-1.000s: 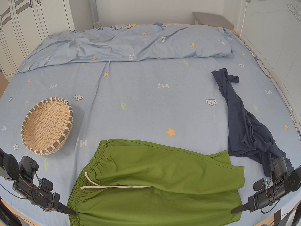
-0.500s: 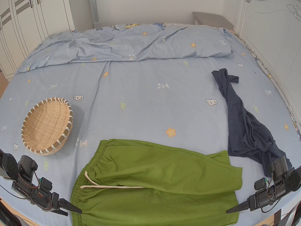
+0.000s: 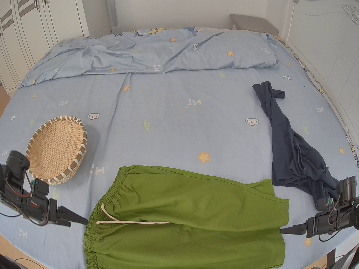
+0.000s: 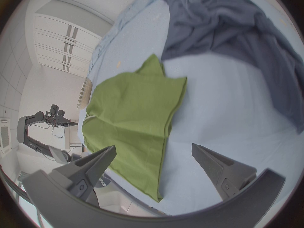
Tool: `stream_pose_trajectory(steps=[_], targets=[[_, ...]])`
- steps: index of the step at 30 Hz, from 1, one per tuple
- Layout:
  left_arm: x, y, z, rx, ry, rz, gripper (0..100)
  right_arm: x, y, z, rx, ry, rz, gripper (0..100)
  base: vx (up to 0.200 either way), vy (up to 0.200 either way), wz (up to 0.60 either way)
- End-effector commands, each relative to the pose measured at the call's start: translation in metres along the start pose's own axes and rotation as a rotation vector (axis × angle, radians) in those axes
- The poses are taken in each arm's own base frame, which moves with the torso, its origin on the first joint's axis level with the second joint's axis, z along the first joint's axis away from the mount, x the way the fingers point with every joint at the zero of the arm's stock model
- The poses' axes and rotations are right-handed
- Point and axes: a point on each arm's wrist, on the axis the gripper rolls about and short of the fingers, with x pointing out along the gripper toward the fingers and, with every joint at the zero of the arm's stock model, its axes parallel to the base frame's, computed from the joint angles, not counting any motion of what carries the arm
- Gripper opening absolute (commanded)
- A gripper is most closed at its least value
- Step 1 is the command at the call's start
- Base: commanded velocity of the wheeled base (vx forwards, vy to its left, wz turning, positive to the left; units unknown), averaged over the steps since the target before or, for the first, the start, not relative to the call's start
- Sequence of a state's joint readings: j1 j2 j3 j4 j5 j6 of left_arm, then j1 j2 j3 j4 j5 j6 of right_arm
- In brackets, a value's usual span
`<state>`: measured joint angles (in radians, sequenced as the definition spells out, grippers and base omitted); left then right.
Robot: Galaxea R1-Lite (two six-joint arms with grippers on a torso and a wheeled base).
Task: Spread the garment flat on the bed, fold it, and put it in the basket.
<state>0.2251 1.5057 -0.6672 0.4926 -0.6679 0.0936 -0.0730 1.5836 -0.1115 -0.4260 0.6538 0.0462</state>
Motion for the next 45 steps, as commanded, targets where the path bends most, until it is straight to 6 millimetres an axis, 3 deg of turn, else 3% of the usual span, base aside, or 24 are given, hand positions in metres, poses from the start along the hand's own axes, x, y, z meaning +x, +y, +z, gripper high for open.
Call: stream_pose_trajectory(steps=[1,2,4,7,8,12,16,27,45], targets=[[0.001,-0.024,0.042,0.097,-0.026,-0.03,100,-0.025,0.008,0.02,-0.083,-0.201,-0.033,100,0.0,0.0,0.0],[0.005,-0.029,0.058,0.109,-0.025,-0.04,100,-0.028,0.01,0.029,-0.104,-0.227,-0.032,100,0.0,0.0,0.0],[0.009,-0.031,0.067,0.116,-0.023,-0.045,100,-0.028,0.011,0.034,-0.119,-0.24,-0.029,100,0.0,0.0,0.0],[0.033,-0.031,0.102,0.144,0.004,-0.057,100,-0.035,0.019,0.068,-0.176,-0.303,-0.02,100,0.0,0.0,0.0],[0.033,-0.031,0.102,0.144,0.004,-0.057,100,-0.035,0.019,0.068,-0.176,-0.303,-0.02,100,0.0,0.0,0.0],[0.04,-0.035,0.136,0.191,-0.037,-0.067,100,-0.047,0.035,0.104,-0.243,-0.368,-0.021,100,0.0,0.0,0.0],[0.061,-0.029,0.159,0.19,-0.02,-0.072,100,-0.05,0.038,0.112,-0.257,-0.387,-0.023,100,0.0,0.0,0.0],[0.114,-0.026,0.181,0.225,0.023,-0.099,100,-0.044,0.042,0.106,-0.268,-0.363,-0.008,100,0.0,0.0,0.0],[0.14,-0.029,0.189,0.231,0.046,-0.113,100,-0.046,0.043,0.108,-0.273,-0.373,-0.009,100,0.0,0.0,0.0]])
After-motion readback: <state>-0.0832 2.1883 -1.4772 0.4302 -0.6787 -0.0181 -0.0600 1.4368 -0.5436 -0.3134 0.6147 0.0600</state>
